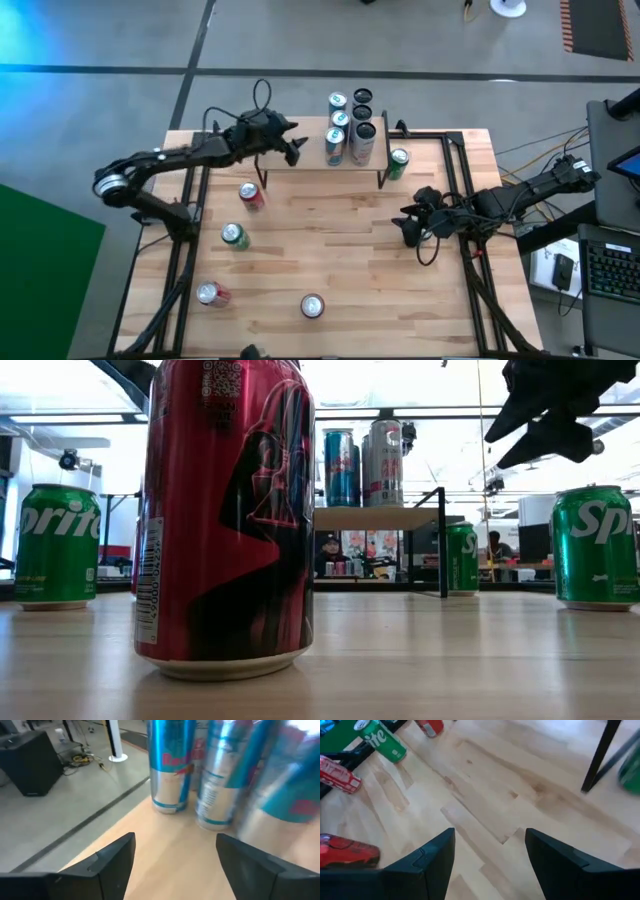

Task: Place canned beverage on shelf
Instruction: Put the bottom right green soda can on the shelf

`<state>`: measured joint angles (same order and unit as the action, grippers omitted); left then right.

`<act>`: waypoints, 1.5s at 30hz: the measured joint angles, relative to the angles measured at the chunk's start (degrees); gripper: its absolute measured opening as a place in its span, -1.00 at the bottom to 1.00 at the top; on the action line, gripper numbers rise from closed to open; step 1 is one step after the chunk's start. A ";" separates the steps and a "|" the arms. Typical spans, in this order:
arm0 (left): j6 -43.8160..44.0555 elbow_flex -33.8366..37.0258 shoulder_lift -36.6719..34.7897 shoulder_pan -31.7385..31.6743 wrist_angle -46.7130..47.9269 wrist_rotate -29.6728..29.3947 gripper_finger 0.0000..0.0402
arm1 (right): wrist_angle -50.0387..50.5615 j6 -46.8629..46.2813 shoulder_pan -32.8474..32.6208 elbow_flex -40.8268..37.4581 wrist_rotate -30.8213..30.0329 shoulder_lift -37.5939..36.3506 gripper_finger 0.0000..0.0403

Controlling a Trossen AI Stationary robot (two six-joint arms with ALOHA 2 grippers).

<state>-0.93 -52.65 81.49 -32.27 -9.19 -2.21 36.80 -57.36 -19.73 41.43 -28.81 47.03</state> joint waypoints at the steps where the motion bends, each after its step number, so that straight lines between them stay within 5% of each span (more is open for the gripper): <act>1: 0.13 0.01 -1.72 0.01 1.93 0.32 0.29 | -0.48 1.39 0.01 -0.02 -0.29 0.00 0.14; 9: 7.03 0.01 -14.00 0.13 12.89 6.34 0.19 | -7.67 10.47 0.41 -0.02 -1.12 0.02 0.14; 16: 13.15 0.09 -17.74 -0.35 24.36 7.62 0.10 | -8.35 10.92 4.11 -0.18 -10.15 2.17 0.14; 23: 14.32 1.77 -26.49 0.07 28.56 9.32 -0.11 | -8.54 3.73 6.87 -0.20 -2.12 5.85 0.14; 28: 22.40 12.07 -31.31 0.25 17.71 13.54 -0.23 | -8.46 -3.63 4.04 -0.20 -1.10 10.32 0.13; 32: 34.22 21.68 -33.63 2.00 -1.25 23.55 -0.29 | -8.76 -10.99 0.82 0.41 -0.74 14.18 0.13; 35: 39.67 26.96 -34.69 4.45 -13.29 22.86 -0.33 | -8.79 -13.08 -0.72 1.70 -0.73 16.74 0.12; 45: 32.63 27.07 -36.65 5.03 -15.32 18.13 -0.40 | 0.79 -15.18 -2.63 8.50 -0.71 21.71 0.12</act>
<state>31.71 -25.57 44.84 -27.24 -24.51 15.92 37.60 -72.53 -22.36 49.93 -29.52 68.74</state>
